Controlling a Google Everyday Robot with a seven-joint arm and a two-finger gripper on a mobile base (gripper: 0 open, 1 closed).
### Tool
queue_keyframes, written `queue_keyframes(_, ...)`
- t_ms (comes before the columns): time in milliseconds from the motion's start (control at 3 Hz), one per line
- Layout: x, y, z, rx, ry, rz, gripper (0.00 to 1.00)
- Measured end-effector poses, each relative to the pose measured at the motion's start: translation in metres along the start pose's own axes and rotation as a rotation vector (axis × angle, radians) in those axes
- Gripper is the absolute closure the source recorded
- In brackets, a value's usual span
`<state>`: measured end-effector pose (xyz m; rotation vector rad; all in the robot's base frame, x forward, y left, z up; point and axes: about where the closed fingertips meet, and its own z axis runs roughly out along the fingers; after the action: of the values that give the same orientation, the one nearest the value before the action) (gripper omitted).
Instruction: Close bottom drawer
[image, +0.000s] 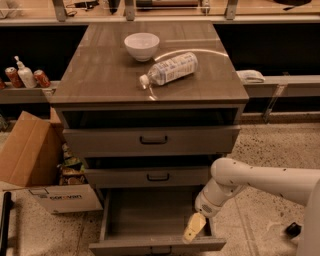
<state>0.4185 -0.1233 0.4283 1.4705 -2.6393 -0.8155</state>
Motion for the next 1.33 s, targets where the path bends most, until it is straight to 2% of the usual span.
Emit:
queue_keyframes(333, 0.016, -0.009, 0.038, -0.048, 0.036, 0.057, 0.00)
queue_keyframes(667, 0.047, -0.016, 0.092, -0.132, 0.054, 0.154, 0.00)
queue_keyframes(1000, 0.079, -0.007, 0.150, -0.235, 0.063, 0.242, 0.00)
queue_keyframes(1333, 0.079, -0.007, 0.150, -0.236, 0.063, 0.242, 0.00)
